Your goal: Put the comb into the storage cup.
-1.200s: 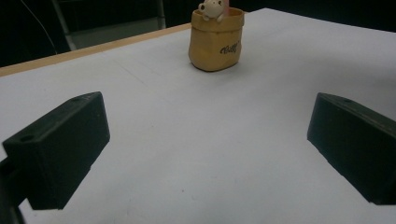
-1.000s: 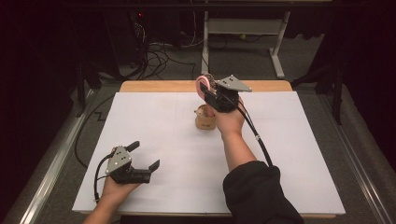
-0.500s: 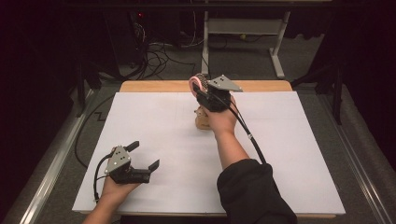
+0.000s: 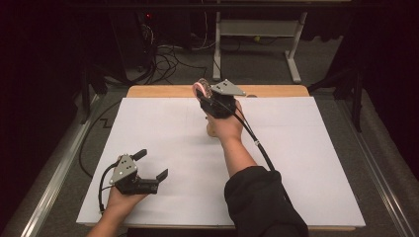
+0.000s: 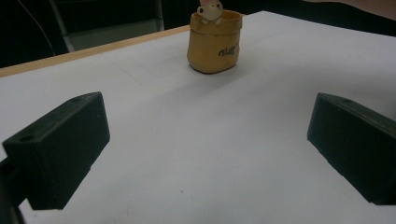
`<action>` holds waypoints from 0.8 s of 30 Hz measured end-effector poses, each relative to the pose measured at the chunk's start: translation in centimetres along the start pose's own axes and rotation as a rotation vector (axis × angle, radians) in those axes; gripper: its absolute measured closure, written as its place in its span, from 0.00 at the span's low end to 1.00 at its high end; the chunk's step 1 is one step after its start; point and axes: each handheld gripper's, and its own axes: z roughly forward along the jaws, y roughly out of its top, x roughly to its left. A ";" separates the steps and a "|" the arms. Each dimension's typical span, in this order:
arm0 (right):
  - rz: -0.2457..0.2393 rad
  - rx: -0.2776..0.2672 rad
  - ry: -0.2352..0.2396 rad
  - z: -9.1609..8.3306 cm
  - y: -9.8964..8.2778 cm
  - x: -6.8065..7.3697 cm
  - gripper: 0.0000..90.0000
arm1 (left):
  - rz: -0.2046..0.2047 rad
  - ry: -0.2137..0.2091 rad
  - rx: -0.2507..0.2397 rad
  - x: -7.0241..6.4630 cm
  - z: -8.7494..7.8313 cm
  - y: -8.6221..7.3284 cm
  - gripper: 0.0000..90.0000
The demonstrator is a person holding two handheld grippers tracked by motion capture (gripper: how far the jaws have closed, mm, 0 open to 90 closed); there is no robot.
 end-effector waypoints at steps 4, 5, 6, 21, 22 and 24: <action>0.006 -0.004 0.010 0.3 -0.2 0.2 0.68 | 0.000 -0.002 0.005 0.0 0.0 0.0 0.00; 0.008 -0.005 0.012 0.4 -0.2 0.3 0.68 | -0.001 -0.002 0.005 0.0 0.0 0.0 0.00; 0.011 -0.002 0.014 0.5 -0.2 0.4 0.68 | -0.002 -0.001 0.003 0.0 0.0 0.0 0.00; 0.027 0.004 0.067 1.4 -0.6 2.2 0.63 | -0.008 0.004 0.004 0.2 -0.3 -0.1 0.00; 0.025 0.007 0.070 1.4 -0.6 2.2 0.62 | -0.008 0.004 0.004 0.2 -0.3 -0.1 0.00; 0.032 0.011 0.074 1.4 -0.6 2.3 0.62 | -0.008 0.004 0.004 0.2 -0.3 -0.1 0.00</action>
